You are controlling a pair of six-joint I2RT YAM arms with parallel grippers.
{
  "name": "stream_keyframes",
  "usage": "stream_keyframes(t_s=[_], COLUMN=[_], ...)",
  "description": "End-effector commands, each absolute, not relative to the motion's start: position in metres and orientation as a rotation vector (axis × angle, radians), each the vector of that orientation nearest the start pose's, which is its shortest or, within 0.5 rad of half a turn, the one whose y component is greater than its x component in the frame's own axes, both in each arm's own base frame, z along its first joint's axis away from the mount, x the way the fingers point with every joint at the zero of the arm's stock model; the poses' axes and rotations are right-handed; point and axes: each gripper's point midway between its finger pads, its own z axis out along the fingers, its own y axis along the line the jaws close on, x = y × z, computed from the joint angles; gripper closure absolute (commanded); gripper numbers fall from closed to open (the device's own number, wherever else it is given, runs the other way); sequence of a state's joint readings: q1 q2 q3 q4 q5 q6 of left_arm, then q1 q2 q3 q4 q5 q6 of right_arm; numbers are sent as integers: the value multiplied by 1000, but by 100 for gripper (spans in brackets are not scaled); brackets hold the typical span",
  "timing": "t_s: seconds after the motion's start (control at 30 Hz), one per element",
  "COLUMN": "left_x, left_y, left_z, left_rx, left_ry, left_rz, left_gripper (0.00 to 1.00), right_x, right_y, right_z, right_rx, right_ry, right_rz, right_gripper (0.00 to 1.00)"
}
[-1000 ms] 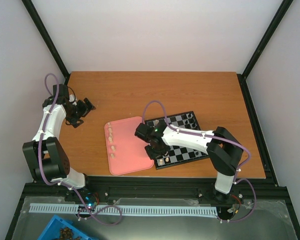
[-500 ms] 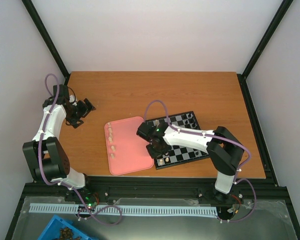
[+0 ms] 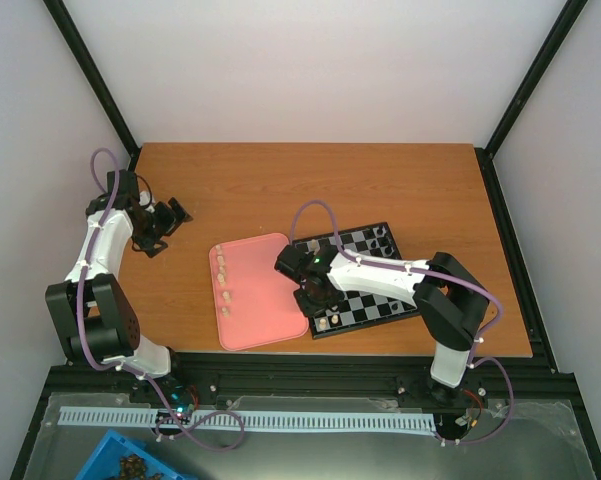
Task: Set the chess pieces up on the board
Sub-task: Place the chess piece on the chessboard.
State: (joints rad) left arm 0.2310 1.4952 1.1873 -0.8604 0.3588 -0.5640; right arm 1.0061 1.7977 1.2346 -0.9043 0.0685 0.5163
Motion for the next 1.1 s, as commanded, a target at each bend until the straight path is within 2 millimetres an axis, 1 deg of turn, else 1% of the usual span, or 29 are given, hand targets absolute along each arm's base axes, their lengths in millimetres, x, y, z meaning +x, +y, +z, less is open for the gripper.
stream_keyframes(t_s=[0.0, 0.33, 0.6, 0.77, 0.93, 0.97, 1.03, 1.07], left_x=[350, 350, 349, 350, 351, 351, 353, 353], left_y=[22, 22, 22, 22, 22, 22, 22, 22], left_z=[149, 148, 149, 149, 149, 149, 150, 150], left_rx=[-933, -933, -931, -933, -932, -933, -932, -933], left_ry=[2555, 2556, 2555, 2555, 2551, 2553, 2550, 2550], left_rz=[-572, -573, -571, -571, -578, -580, -582, -584], left_gripper=[0, 0, 0, 0, 0, 0, 0, 0], right_x=[197, 194, 194, 197, 200, 200, 201, 201], right_y=[284, 281, 282, 288, 296, 298, 303, 307], right_z=[43, 39, 43, 62, 91, 98, 110, 113], right_rx=[-713, -717, -717, -708, -709, -710, -712, -720], right_ry=[2927, 2941, 2935, 2899, 2841, 2826, 2799, 2789], right_rz=[38, 29, 47, 102, 140, 147, 158, 167], right_gripper=[82, 78, 73, 68, 61, 58, 44, 40])
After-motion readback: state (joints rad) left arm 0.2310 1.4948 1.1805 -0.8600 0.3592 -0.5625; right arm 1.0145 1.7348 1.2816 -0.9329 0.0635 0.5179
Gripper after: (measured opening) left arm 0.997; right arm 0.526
